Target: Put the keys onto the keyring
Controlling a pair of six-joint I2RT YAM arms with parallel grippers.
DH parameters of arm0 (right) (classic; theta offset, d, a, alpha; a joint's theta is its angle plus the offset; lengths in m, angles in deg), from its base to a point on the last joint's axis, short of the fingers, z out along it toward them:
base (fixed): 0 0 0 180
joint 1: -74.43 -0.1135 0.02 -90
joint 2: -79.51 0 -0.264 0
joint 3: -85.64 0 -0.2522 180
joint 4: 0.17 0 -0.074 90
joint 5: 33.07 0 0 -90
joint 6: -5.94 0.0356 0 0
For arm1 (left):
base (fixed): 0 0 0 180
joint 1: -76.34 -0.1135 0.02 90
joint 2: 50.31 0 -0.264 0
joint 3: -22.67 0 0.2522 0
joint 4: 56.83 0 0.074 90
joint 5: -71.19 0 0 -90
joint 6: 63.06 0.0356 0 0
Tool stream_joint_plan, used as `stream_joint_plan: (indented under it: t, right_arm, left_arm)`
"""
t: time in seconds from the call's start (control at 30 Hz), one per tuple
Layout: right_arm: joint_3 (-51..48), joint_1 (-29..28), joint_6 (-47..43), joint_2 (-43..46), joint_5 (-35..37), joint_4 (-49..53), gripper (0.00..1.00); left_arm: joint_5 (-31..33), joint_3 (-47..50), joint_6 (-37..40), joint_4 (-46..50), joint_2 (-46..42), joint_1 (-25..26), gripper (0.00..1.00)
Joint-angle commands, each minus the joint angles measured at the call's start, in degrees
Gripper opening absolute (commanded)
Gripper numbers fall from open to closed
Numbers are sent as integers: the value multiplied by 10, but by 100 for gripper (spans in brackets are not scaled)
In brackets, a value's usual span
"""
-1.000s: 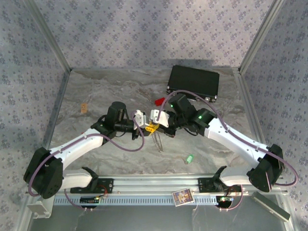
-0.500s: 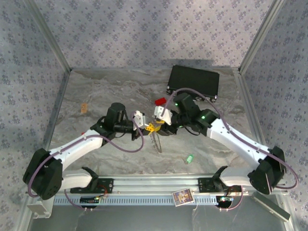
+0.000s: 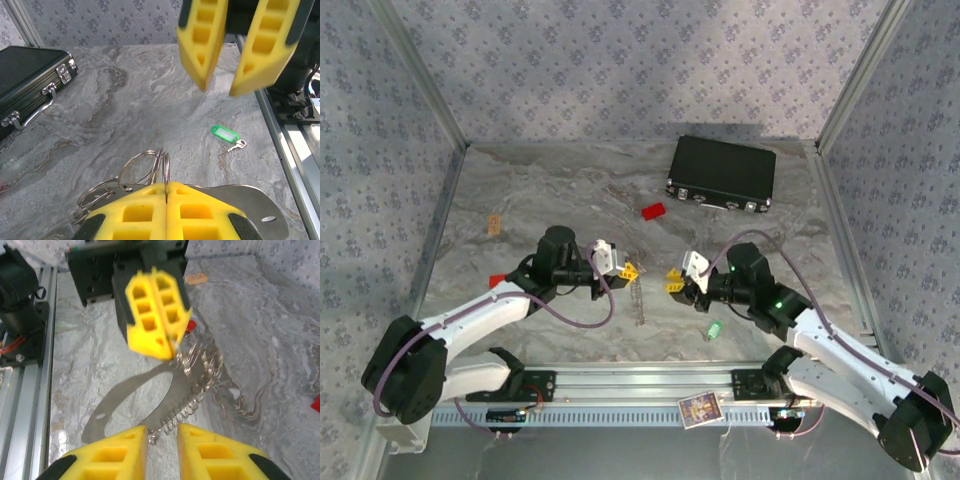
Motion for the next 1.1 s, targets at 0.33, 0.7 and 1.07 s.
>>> stream_joint_plan:
  t: [0.33, 0.7, 1.07]
  right_arm:
    - [-8, -34, 24, -89, -13, -138, 19]
    - [7, -38, 8, -116, -20, -152, 33]
    - [13, -43, 1, -113, -37, -156, 29]
  left_arm:
    - [-47, -7, 15, -30, 2, 17, 0]
    - [-61, -15, 26, -14, 6, 22, 0]
    - [-64, -19, 34, 0, 10, 25, 0]
